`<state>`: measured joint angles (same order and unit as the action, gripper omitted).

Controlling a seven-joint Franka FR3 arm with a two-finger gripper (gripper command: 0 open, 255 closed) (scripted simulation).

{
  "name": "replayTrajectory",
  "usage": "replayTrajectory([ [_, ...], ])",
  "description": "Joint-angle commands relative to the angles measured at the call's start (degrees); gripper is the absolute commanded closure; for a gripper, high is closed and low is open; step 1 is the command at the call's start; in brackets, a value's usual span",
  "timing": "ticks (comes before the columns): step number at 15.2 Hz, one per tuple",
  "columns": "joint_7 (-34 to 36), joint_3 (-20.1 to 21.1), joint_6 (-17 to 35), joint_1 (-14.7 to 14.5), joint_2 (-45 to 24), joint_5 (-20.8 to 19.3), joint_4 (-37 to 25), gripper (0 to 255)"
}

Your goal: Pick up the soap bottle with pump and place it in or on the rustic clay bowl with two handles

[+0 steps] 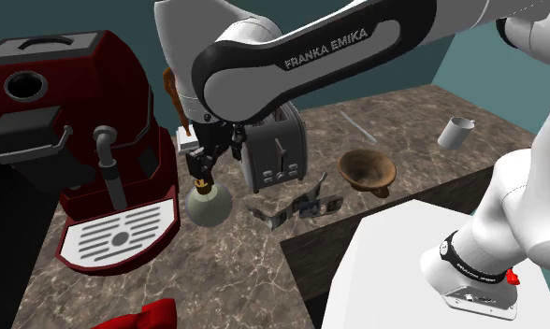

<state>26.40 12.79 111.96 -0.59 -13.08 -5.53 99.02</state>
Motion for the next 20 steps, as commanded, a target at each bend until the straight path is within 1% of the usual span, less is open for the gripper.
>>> replayTrajectory([
  [1,1.2,0.0,-0.6,-0.8,-5.2,-1.2,-5.6,0],
  [4,2.3,-0.4,-2.4,-2.2,-12.9,-2.8,-15.0,0],
  [5,2.4,-0.5,-2.5,-2.3,-13.1,-2.8,-15.3,0],
  [12,2.7,-0.7,2.6,-2.2,-14.6,-3.3,-11.7,0],
  [20,2.7,-0.7,2.6,-2.2,-14.6,-3.3,-11.7,0],
])
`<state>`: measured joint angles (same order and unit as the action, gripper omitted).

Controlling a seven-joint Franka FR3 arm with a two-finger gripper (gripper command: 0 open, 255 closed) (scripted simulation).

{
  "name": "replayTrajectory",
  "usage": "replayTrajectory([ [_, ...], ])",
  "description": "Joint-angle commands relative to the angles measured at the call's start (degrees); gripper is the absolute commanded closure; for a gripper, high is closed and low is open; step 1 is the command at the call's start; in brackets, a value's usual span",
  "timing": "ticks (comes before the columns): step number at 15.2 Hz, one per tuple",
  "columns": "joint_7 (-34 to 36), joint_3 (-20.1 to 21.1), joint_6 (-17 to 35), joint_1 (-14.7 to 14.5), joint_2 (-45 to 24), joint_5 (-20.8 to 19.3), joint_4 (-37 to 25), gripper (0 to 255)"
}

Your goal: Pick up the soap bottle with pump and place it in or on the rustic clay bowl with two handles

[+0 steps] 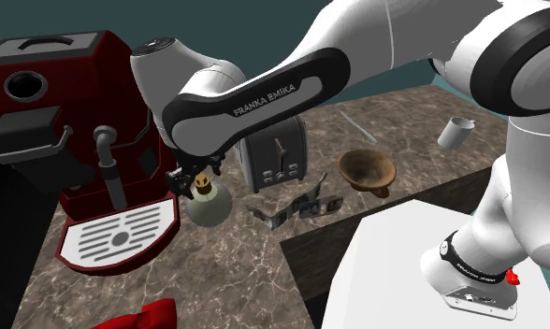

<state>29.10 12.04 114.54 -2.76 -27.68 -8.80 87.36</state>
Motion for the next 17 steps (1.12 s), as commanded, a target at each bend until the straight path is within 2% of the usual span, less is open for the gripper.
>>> replayTrajectory([
  [1,0.0,0.0,0.0,0.0,0.0,0.0,0.0,255],
  [10,0.0,0.0,0.0,0.0,0.0,0.0,0.0,255],
  [17,-0.5,0.2,-4.7,0.0,1.4,0.5,-3.4,255],
])
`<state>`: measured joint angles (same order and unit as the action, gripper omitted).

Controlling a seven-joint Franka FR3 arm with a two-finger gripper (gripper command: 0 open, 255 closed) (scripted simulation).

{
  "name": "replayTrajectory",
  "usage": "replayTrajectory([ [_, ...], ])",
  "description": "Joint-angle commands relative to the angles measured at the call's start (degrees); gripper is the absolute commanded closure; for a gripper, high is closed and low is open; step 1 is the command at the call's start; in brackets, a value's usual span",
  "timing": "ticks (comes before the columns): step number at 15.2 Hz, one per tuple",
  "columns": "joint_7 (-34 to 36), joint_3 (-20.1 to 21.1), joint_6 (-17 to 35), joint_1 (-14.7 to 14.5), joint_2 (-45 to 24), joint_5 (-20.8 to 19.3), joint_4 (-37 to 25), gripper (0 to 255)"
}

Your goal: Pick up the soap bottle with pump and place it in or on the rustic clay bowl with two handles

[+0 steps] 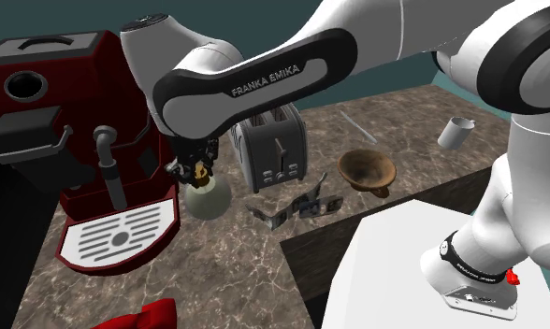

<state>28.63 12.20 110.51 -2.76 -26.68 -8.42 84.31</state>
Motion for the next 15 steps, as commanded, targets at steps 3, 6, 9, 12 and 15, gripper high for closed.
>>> replayTrajectory([
  [3,-0.2,0.1,-2.8,-0.1,0.7,0.2,-2.0,255],
  [6,-0.4,0.2,-4.9,-0.2,1.0,0.3,-3.9,255],
  [9,-0.5,0.2,-7.1,-0.3,1.2,0.4,-6.0,255],
  [12,-0.7,0.3,-9.4,-0.4,1.2,0.5,-8.3,255],
  [15,-0.8,0.3,-11.8,-0.6,1.0,0.5,-10.9,255],
])
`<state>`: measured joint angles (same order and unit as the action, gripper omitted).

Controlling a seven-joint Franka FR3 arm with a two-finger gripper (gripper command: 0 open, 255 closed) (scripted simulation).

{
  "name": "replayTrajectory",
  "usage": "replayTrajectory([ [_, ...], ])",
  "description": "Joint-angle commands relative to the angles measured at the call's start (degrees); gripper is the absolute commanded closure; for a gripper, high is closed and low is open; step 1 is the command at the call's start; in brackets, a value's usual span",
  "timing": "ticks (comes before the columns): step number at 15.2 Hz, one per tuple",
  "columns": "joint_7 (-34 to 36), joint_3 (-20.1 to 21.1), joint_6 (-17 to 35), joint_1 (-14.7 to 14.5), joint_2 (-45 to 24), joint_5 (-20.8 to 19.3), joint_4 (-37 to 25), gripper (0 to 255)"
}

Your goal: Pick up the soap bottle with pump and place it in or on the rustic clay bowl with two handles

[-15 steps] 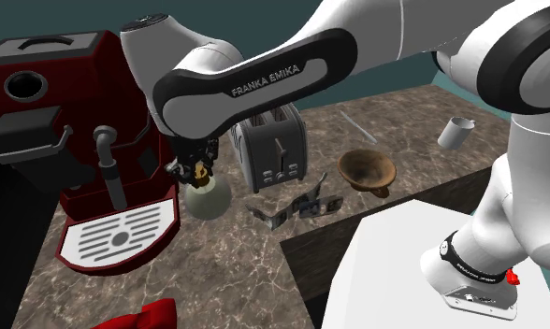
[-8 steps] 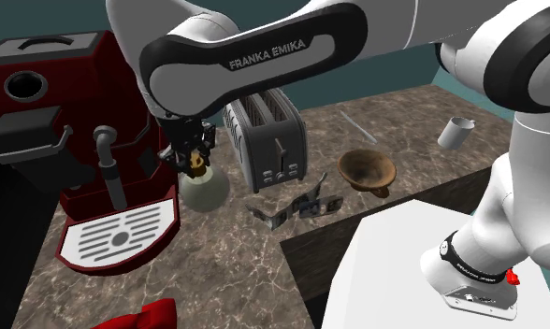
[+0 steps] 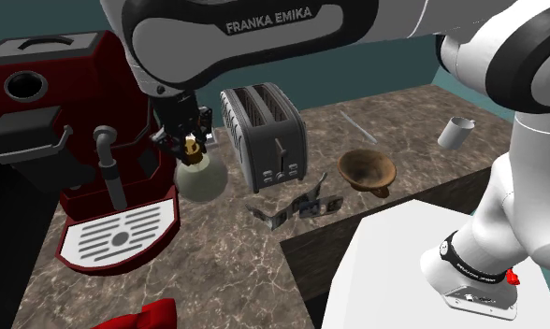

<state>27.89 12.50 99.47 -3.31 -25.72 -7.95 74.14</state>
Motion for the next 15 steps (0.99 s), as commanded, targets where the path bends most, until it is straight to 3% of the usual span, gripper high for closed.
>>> replayTrajectory([
  [1,-0.1,0.0,-1.6,-0.1,0.0,0.0,-1.6,255],
  [11,-0.6,0.0,-10.0,-1.0,-1.9,-0.3,-12.0,255],
  [15,-3.0,-0.1,-5.0,2.8,9.8,2.1,4.5,255],
])
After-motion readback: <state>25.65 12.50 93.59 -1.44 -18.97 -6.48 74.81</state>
